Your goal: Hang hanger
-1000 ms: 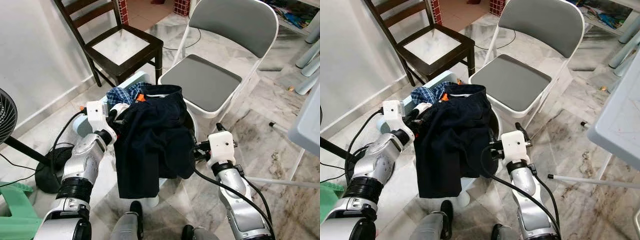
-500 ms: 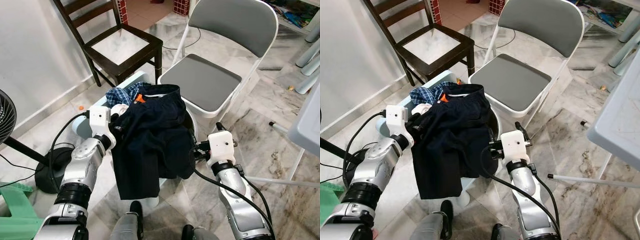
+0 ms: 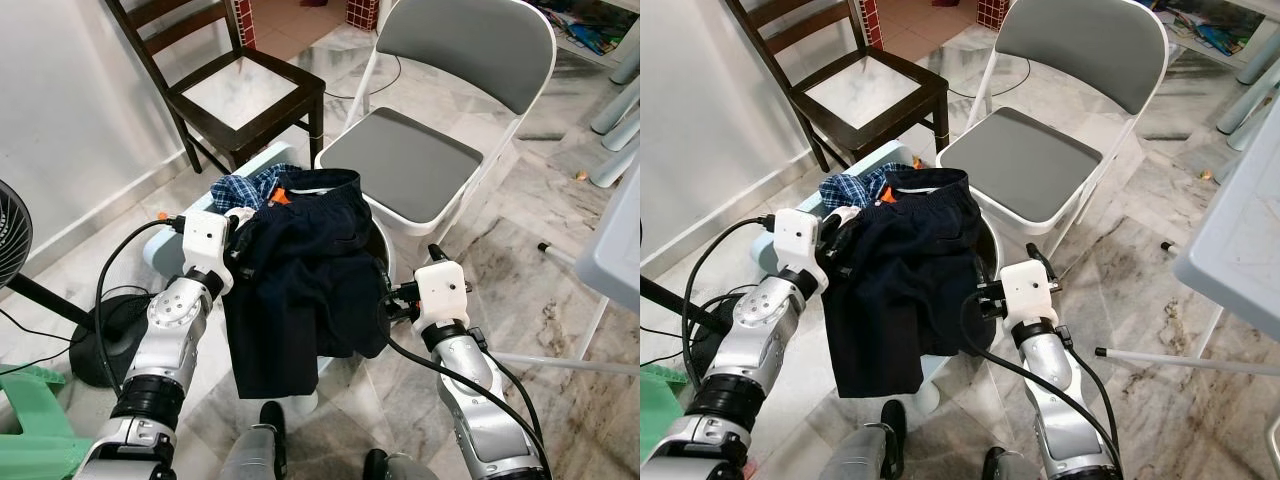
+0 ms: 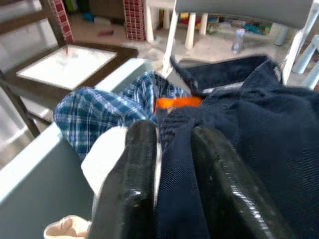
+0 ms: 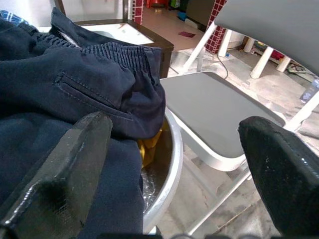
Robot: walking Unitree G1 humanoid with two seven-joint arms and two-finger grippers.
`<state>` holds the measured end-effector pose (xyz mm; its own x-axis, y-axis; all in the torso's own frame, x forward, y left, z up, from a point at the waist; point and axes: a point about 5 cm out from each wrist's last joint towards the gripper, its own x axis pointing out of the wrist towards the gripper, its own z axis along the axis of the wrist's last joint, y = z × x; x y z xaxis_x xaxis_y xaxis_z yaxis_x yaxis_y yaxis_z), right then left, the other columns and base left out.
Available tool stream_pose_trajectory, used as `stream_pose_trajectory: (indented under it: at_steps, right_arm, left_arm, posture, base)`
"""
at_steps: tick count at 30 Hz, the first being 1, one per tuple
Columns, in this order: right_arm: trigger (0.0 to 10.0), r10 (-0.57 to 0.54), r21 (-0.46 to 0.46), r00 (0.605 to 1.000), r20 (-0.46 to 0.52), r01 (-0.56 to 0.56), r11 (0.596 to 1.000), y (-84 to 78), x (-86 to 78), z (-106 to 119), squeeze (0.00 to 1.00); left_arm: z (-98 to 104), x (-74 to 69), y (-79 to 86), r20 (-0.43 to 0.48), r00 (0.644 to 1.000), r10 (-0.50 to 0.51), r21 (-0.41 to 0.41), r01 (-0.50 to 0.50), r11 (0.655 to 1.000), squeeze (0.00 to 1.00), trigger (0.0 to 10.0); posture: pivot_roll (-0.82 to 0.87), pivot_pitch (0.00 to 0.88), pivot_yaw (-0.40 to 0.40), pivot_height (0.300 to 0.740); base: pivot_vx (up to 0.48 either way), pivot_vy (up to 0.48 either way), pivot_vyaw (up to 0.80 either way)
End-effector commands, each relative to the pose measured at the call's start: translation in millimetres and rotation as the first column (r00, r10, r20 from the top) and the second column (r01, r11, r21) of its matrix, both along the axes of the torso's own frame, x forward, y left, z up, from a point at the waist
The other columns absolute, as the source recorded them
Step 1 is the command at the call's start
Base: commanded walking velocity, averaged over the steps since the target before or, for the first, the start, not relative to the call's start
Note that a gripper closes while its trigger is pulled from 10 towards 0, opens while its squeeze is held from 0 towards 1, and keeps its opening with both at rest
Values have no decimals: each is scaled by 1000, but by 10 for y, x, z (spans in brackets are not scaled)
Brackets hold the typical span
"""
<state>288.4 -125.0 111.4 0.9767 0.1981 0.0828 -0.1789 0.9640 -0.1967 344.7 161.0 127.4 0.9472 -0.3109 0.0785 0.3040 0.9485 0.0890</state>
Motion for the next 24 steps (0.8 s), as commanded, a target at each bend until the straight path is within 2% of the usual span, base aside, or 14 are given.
stream_pose_trajectory:
  at_steps: [1,8,9,10,11,13,16,17,18,20,22,24]
  right_arm:
    - [10000,2,1,1000,-11,-2,1000,-10,-30,-29,0]
    - [10000,12,-3,1000,-13,-12,1000,5,-13,-30,0]
    - [10000,13,-3,1000,-13,-13,1000,5,-12,-30,0]
    - [10000,15,-5,1000,-13,-15,1000,6,-10,-31,0]
    - [10000,16,-5,1000,-13,-16,1000,6,-10,-31,0]
    - [10000,16,-8,1000,-12,-16,1000,0,-10,-29,0]
    - [10000,12,-11,1000,-13,-12,1000,-19,-12,-31,0]
    - [10000,9,-13,1000,-15,-9,1000,-32,-16,-36,0]
    - [10000,9,-13,1000,-15,-9,1000,-32,-16,-36,0]
    - [10000,8,-14,1000,-17,-8,1000,-38,-19,-43,0]
    - [10000,9,-16,1000,-18,-9,1000,-35,-22,-47,0]
    - [10000,12,-16,1000,-19,-12,1000,-24,-19,-47,0]
  left_arm:
    - [-16,-44,-3,20,1000,-5,16,5,1000,0,0]
    - [6,-68,-27,64,998,-8,21,7,1000,0,0]
    - [29,-77,-42,86,996,-21,39,18,999,0,0]
    - [71,-115,-92,137,988,-72,113,57,992,0,0]
    - [82,-131,-113,154,984,-94,138,73,988,0,0]
    - [87,-244,-183,181,964,-193,193,158,968,0,0]
    - [37,-384,-217,168,946,-276,213,238,948,0,0]
    - [-29,-494,-236,148,932,-332,241,291,926,0,0]
    - [-29,-494,-236,148,932,-332,241,291,926,0,0]
    - [-84,-591,-248,139,920,-366,261,322,910,0,0]
    - [-140,-691,-264,125,906,-404,291,356,888,0,0]
    - [-232,-841,-277,87,885,-457,329,407,852,0,0]
  posture:
    - [112,284,15,740]
    - [120,282,9,740]
    - [121,282,8,740]
    - [121,282,8,740]
    - [121,282,8,740]
    - [116,282,7,740]
    - [116,282,7,740]
    - [118,283,6,740]
    - [118,283,6,740]
    - [119,283,3,740]
    - [120,284,2,740]
    - [129,287,-2,740]
  base:
    - [0,0,0]
    - [0,0,0]
    - [0,0,0]
    - [0,0,0]
    - [0,0,0]
    - [0,0,0]
    - [0,0,0]
    - [0,0,0]
    - [0,0,0]
    - [0,0,0]
    - [0,0,0]
    - [0,0,0]
